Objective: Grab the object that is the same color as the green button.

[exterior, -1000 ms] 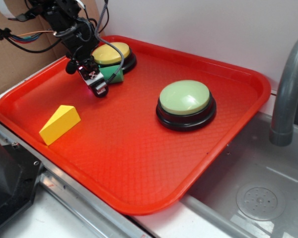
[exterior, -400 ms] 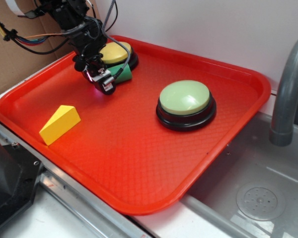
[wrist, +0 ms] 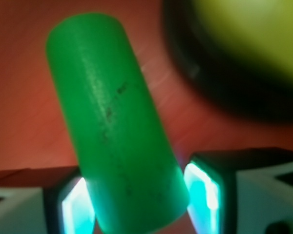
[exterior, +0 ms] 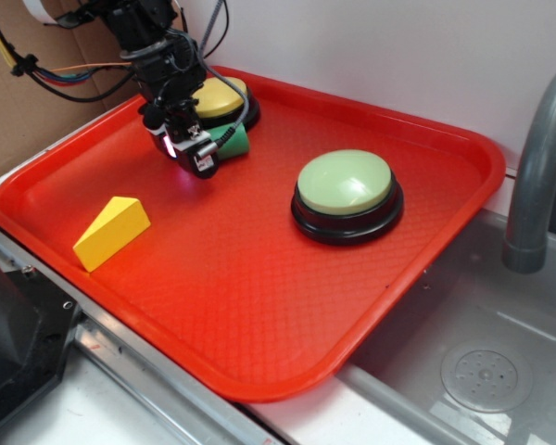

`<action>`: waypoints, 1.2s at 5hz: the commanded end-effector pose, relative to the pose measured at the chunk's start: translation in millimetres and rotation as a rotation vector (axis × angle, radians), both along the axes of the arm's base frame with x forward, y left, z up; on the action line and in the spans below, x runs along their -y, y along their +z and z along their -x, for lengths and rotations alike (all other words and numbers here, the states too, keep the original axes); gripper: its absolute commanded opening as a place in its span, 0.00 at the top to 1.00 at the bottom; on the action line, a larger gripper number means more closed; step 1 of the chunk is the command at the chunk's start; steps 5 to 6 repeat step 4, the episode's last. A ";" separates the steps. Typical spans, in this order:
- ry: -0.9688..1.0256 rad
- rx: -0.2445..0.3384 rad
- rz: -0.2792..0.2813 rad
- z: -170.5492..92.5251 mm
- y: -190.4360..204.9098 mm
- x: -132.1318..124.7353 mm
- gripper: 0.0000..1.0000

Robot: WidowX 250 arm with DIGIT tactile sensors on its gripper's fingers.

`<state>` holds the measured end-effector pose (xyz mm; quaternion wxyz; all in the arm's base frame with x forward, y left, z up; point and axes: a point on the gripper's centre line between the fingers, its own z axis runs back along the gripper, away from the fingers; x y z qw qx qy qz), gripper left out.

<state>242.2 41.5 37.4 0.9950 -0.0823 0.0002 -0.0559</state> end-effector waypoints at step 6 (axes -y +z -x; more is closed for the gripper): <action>0.256 -0.009 -0.134 39.1 112.4 24.2 1.00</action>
